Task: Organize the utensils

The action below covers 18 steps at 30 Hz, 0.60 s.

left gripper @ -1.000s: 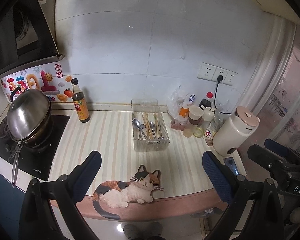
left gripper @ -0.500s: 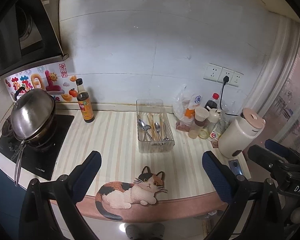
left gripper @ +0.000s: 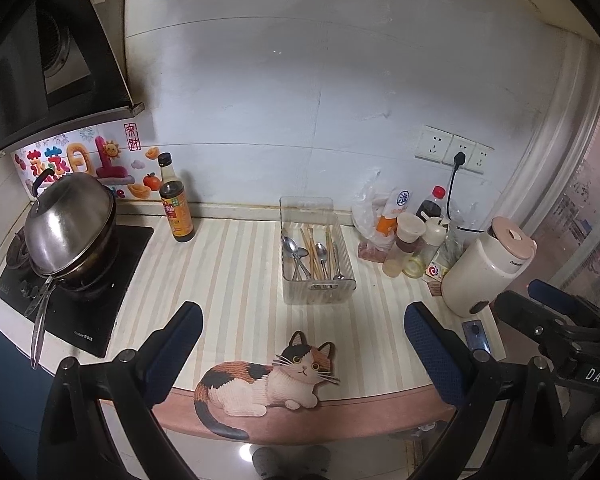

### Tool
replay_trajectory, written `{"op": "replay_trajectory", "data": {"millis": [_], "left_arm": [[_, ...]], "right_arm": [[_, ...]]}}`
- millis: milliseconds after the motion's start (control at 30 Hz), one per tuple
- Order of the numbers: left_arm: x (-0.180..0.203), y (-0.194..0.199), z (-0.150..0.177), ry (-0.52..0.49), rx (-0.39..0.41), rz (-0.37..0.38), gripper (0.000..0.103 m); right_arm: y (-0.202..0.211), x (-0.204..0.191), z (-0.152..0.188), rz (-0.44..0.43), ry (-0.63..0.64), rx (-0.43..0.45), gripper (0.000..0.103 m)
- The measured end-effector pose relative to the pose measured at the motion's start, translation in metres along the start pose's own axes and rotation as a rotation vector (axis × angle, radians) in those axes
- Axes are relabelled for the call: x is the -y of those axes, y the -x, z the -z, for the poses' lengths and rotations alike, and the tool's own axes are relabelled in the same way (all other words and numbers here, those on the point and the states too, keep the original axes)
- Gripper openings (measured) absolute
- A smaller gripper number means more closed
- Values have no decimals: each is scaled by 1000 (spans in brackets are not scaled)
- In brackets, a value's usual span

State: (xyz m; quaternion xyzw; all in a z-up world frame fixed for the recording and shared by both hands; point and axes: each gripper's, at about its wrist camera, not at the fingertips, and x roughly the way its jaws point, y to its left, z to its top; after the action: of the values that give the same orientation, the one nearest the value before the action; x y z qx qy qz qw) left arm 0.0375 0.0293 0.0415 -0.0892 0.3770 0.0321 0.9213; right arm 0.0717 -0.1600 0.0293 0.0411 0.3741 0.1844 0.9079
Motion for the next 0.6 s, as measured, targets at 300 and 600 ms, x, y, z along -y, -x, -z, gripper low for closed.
{"op": "replay_trajectory", "data": {"millis": [300, 600], "left_arm": [[0, 0, 1, -1, -5, 5, 103], [2, 0, 3, -9, -8, 12, 103]], "right_arm": [[-2, -1, 0, -7, 7, -8, 103], [-2, 1, 0, -2, 21, -6, 103]]}}
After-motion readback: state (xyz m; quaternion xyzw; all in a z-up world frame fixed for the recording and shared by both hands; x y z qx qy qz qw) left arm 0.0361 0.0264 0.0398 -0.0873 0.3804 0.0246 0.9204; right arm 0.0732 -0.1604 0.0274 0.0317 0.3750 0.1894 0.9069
